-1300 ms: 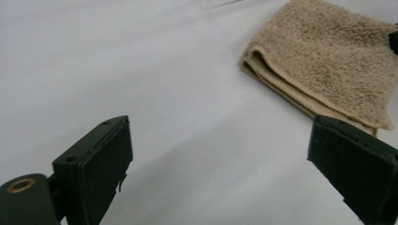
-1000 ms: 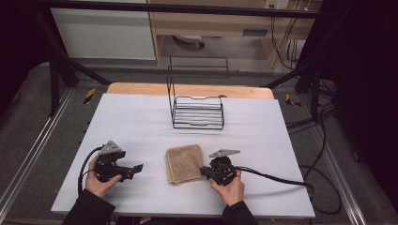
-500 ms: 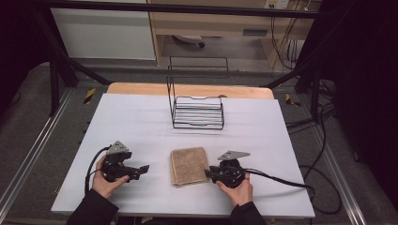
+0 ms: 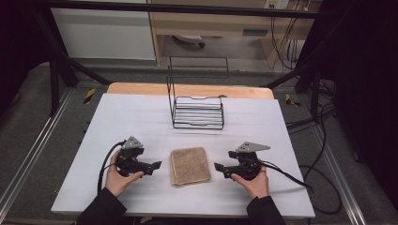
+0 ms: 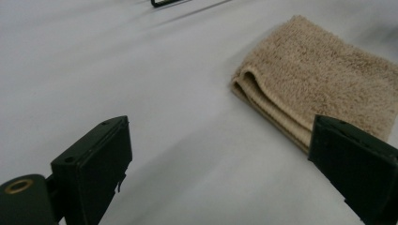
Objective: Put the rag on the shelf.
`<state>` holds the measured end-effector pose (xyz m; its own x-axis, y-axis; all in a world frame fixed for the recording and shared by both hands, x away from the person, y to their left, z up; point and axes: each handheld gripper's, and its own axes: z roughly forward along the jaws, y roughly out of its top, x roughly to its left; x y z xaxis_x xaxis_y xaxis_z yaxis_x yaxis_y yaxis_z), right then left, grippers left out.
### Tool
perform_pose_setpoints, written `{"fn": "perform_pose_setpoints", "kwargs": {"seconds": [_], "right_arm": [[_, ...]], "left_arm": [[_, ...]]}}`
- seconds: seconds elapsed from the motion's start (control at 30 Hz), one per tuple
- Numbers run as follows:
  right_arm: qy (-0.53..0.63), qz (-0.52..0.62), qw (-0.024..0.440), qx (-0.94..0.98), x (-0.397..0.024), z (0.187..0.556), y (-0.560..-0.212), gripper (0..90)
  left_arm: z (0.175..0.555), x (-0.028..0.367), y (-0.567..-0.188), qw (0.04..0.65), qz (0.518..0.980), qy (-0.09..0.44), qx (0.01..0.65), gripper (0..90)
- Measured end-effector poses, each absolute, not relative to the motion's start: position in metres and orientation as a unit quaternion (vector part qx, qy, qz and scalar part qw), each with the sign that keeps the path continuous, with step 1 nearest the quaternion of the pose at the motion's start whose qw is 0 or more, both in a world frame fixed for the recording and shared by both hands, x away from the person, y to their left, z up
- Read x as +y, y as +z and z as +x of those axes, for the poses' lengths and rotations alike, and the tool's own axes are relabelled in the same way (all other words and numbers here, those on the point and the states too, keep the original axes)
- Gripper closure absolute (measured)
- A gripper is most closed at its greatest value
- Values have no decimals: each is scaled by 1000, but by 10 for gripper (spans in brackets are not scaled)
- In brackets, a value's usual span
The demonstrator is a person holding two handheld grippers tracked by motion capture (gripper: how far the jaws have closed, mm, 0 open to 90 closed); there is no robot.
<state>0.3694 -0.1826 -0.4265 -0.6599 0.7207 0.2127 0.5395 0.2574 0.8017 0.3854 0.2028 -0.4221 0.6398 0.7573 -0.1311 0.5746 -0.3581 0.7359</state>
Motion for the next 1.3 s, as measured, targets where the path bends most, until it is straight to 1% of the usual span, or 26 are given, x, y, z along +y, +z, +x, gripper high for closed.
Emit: {"fn": "perform_pose_setpoints", "kwargs": {"seconds": [0.1, 0.17, 0.43, 0.57, 0.63, 0.87, 1.03, 1.13, 1.3], "right_arm": [[461, 400, 99, 786, -189, 370, -431, 115], [458, 402, 104, 786, -192, 370, -433, 92], [446, 410, 108, 788, -193, 368, -437, 56], [441, 413, 108, 789, -193, 368, -438, 53], [440, 414, 108, 790, -193, 368, -438, 52], [434, 416, 103, 792, -193, 368, -438, 56], [435, 416, 100, 792, -193, 368, -438, 58], [437, 414, 99, 792, -193, 369, -438, 59], [439, 415, 96, 791, -193, 369, -438, 59]], "left_arm": [[390, 192, -422, 392, 816, 116, 409, 79], [394, 186, -422, 394, 813, 118, 411, 101], [414, 165, -426, 386, 805, 119, 435, 208], [420, 155, -431, 375, 809, 118, 437, 293], [422, 152, -435, 365, 813, 121, 436, 359], [426, 145, -444, 362, 815, 105, 439, 528], [425, 142, -445, 364, 817, 100, 436, 620], [425, 141, -446, 366, 816, 95, 438, 660], [426, 141, -447, 366, 815, 91, 441, 664]]}}
